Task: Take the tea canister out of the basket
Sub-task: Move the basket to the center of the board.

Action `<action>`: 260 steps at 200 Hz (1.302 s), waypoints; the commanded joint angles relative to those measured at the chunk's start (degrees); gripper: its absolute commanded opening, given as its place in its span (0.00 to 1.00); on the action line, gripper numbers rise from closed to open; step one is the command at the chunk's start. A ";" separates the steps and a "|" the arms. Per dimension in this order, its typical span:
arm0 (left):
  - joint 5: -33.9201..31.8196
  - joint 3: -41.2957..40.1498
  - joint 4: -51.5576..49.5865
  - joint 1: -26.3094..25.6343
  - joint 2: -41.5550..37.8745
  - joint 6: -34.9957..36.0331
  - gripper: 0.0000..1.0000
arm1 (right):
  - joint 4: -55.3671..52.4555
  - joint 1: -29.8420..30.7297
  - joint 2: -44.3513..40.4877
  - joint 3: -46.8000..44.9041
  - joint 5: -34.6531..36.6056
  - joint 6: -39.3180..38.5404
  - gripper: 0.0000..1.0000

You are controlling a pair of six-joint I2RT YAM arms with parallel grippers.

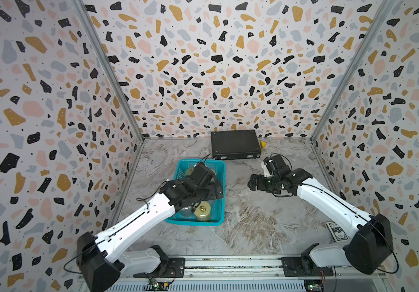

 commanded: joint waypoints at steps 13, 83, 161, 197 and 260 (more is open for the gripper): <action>-2.09 -0.50 -6.34 6.78 -6.76 6.71 1.00 | 1.25 6.06 7.71 6.58 -0.77 3.18 0.84; -1.40 -2.32 -10.43 11.48 -14.27 9.28 1.00 | -1.33 13.60 23.34 19.44 1.57 6.67 0.70; -0.58 -4.87 -10.97 11.49 -16.49 5.83 1.00 | -5.41 14.64 29.83 24.07 5.67 6.28 0.47; -1.97 -3.84 -12.17 11.54 -16.47 6.90 1.00 | -6.48 14.63 29.50 22.73 7.59 6.58 0.27; -0.56 -4.53 -9.71 11.52 -15.48 5.81 1.00 | -8.20 12.04 20.19 13.45 9.33 5.27 0.08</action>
